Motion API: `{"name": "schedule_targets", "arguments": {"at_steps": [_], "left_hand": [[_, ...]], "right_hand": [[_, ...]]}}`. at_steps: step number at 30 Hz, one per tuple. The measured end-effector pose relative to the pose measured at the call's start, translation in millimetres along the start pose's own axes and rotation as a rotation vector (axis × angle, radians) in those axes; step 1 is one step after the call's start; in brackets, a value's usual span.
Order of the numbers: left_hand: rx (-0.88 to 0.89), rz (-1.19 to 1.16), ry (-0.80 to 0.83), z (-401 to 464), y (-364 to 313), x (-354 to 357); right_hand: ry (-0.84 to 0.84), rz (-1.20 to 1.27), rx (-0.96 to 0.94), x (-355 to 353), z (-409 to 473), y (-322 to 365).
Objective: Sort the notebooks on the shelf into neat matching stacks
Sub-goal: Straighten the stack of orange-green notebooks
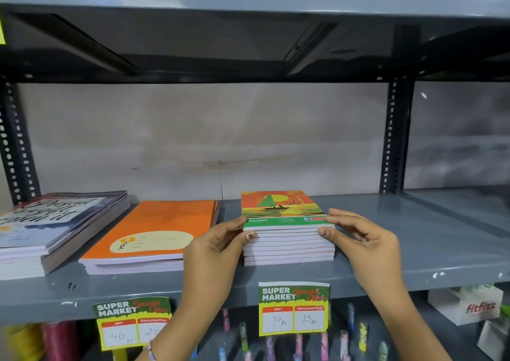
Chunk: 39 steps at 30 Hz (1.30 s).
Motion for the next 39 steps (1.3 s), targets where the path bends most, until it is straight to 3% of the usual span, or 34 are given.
{"name": "schedule_targets", "arguments": {"at_steps": [12, 26, 39], "left_hand": [[0.084, 0.145, -0.022, -3, -9, -3], [0.072, 0.175, -0.025, 2, -2, -2], [0.094, 0.252, -0.013, 0, -5, -2]], "right_hand": [[0.101, 0.16, 0.1, 7, 5, -5], [-0.02, -0.028, -0.057, -4, -1, 8], [0.085, -0.085, -0.053, 6, 3, 9]]}}
Point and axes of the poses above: each hand's wrist, its own z-axis towards the middle knuckle, its own x-axis out of the palm, y = z × x, the point moved 10 cm from there along z, towards the middle knuckle, and after that the axes turned 10 degrees about x, right-handed, at the moved point
